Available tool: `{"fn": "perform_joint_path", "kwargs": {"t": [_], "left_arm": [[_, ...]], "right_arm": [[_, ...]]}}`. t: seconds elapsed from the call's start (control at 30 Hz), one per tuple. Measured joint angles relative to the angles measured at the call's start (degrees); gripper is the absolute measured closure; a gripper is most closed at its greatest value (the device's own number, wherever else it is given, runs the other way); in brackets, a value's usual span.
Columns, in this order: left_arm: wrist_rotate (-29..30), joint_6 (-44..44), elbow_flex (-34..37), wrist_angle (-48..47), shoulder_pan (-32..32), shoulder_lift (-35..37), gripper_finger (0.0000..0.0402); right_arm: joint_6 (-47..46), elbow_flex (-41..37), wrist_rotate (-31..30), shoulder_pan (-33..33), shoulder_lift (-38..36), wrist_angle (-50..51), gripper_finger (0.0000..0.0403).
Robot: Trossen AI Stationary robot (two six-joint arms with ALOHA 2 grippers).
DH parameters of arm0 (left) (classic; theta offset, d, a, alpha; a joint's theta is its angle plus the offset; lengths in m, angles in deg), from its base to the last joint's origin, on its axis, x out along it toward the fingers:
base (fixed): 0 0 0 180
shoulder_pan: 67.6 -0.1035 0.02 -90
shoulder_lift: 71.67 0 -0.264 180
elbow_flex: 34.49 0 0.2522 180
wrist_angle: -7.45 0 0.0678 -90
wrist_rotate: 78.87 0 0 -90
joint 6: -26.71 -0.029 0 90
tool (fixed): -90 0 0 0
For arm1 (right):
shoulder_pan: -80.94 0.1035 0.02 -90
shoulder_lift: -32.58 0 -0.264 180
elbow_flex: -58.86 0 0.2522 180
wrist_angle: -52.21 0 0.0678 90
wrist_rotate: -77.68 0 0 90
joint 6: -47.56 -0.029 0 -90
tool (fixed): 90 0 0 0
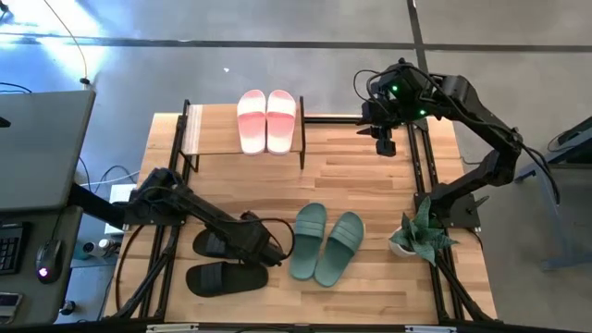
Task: Pick and place slides into the shelf
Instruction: Put the top black slide under the shelf
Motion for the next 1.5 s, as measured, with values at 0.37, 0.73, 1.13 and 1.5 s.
{"fn": "perform_joint_path", "kwargs": {"t": [0.37, 0.73, 1.13, 1.5], "left_arm": [[0.5, 2.6, 0.7, 1.1, 0.0, -2.3, 0.0203], [-4.1, 1.7, 6.0, 0.1, 0.0, -4.6, 0.0200], [-4.0, 2.5, 7.8, 0.2, 0.0, -4.4, 0.0315], [0.4, 2.3, 4.8, 0.0, 0.0, -3.9, 0.0395]], "right_arm": [[0.7, 0.0, 2.2, 0.0, 0.0, -0.4, 0.0306], [1.3, 0.0, 2.2, 0.0, 0.0, -0.9, 0.0306], [1.3, 0.0, 2.2, 0.0, 0.0, -1.1, 0.0306], [1.3, 0.0, 2.2, 0.0, 0.0, -1.2, 0.0306]]}}
